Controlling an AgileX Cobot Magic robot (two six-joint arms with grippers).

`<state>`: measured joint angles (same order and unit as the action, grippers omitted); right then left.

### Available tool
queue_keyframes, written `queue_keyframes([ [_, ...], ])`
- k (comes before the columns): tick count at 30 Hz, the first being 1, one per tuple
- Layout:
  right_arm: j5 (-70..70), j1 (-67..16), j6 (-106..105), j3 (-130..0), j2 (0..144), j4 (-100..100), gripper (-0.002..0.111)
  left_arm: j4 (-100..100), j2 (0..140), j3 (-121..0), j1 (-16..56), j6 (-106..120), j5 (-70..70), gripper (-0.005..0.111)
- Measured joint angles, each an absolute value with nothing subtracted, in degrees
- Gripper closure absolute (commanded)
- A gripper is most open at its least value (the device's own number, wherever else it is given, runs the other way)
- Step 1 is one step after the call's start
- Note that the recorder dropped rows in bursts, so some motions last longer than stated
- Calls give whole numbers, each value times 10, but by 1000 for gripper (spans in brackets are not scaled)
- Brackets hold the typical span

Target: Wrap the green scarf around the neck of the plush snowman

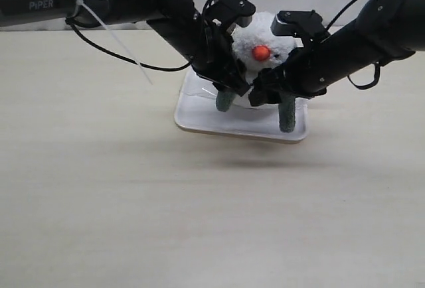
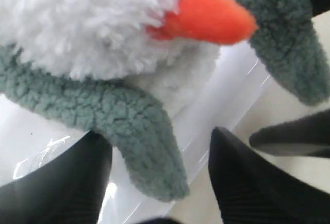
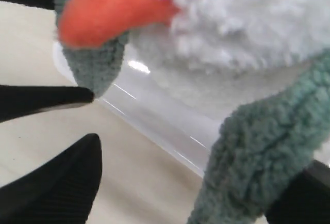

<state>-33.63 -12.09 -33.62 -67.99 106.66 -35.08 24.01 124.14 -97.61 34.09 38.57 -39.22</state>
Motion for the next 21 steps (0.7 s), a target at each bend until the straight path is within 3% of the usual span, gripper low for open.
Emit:
queue_keyframes([
  [21,-432,-121,-170,-680,1067,-189,35,123,1241,-977,340,293,-481,54],
])
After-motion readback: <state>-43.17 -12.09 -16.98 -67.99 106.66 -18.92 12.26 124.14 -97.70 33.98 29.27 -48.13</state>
